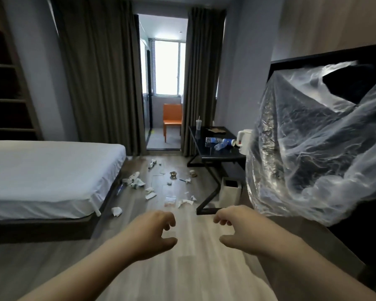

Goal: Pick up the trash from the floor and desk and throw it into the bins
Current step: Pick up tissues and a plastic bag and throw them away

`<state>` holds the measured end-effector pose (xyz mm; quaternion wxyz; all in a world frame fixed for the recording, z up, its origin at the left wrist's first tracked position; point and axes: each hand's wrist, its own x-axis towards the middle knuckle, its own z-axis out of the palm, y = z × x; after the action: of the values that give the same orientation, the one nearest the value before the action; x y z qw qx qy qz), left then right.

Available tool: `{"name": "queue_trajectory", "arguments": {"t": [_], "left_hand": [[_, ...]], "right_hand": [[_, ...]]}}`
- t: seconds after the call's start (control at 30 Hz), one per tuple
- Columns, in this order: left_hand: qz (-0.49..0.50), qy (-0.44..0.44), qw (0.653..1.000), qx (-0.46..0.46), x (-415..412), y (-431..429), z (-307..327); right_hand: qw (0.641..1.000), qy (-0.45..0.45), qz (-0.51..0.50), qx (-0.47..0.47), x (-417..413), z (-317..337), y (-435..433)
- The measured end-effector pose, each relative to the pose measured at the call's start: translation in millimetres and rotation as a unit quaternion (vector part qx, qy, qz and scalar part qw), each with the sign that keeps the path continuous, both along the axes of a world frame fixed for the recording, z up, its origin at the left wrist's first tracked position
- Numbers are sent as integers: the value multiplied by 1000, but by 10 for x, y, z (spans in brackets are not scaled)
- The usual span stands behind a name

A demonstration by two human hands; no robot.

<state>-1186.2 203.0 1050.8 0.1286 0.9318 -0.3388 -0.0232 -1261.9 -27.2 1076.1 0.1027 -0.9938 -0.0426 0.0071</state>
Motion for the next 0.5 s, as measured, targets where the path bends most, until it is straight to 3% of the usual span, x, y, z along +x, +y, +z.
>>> {"name": "queue_trajectory", "arguments": {"t": [0.5], "left_hand": [[99,35,994,23,1912,-391,-318]], "right_hand": [[998,49,30,8,2245,-378,-692]]}}
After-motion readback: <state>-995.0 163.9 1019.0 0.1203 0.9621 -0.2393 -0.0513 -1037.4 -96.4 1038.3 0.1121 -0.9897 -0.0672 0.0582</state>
